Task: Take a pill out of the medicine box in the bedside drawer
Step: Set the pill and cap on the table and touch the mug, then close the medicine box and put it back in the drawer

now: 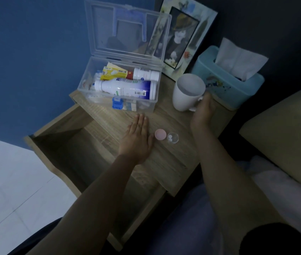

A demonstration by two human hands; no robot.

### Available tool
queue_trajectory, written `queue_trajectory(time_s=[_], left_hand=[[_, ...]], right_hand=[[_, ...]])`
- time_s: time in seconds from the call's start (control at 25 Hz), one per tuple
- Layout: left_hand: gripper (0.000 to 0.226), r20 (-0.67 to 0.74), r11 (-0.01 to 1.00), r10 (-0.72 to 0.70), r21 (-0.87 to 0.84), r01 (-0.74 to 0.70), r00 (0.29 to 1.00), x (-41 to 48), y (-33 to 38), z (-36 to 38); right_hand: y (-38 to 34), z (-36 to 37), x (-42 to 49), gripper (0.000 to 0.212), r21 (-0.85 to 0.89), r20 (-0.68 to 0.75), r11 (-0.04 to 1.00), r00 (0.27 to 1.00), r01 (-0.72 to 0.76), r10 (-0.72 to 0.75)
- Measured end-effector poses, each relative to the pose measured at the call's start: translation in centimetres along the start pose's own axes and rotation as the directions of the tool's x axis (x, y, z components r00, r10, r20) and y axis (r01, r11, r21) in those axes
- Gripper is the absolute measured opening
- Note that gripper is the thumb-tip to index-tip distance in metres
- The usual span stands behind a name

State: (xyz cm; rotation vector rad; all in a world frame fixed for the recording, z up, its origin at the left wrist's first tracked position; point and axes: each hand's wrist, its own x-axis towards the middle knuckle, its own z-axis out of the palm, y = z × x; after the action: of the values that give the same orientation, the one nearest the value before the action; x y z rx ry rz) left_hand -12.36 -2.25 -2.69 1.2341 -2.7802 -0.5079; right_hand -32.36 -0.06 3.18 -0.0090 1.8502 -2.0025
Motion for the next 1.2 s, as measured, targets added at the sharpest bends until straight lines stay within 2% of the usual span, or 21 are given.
queue_trajectory(time_s=[0.36,0.56,0.68,0.76,0.88,0.96,1.08,1.2], left_hand=[[0.064,-0.005,1.0,0.001,0.019,-0.001,1.0,0.1,0.1,0.0],[0.064,-0.003,1.0,-0.009,-0.002,0.009,1.0,0.1,0.1,0.1],[0.064,0.04,0.993,-0.005,-0.115,0.009,0.999,0.2,0.3,-0.8],[0.062,0.017,0.967,-0.031,-0.254,0.035,0.999,-0.2,-0.1,-2.1],[0.054,-0.129,0.909,-0.237,-0.379,0.173,0.963,-1.5,-2.5,-4.7],[0.051,-0.2,0.858,-0.39,-0.433,0.276,0.899,-2.2,-4.8,-6.8],[0.05,-0.296,0.827,-0.492,-0.451,0.334,0.818,-1.5,-7.6,-10.2],[0.049,-0.339,0.821,-0.508,-0.468,0.327,0.792,0.9,-9.0,-13.0]], right_hand=[[2.9,-2.9,-3.6,0.026,-0.017,0.145,0.999,0.989,0.035,-0.032],[2.8,-3.3,-4.0,0.033,-0.049,0.145,0.997,0.988,0.066,-0.058],[2.3,-3.5,-4.2,0.028,-0.12,0.148,0.993,0.989,0.003,0.015],[1.9,-3.8,-4.4,0.037,-0.175,0.136,0.984,0.99,-0.024,0.048],[-0.6,-3.7,-3.8,0.041,-0.18,0.036,0.978,0.994,0.109,-0.104],[-3.6,-2.4,-2.7,0.032,-0.205,0.035,0.932,0.954,0.298,-0.297],[-7.7,2.0,-1.3,0.024,-0.294,0.23,0.762,0.816,0.577,-0.53],[-9.8,7.9,-0.3,0.03,-0.389,0.481,0.621,0.725,0.68,-0.493]])
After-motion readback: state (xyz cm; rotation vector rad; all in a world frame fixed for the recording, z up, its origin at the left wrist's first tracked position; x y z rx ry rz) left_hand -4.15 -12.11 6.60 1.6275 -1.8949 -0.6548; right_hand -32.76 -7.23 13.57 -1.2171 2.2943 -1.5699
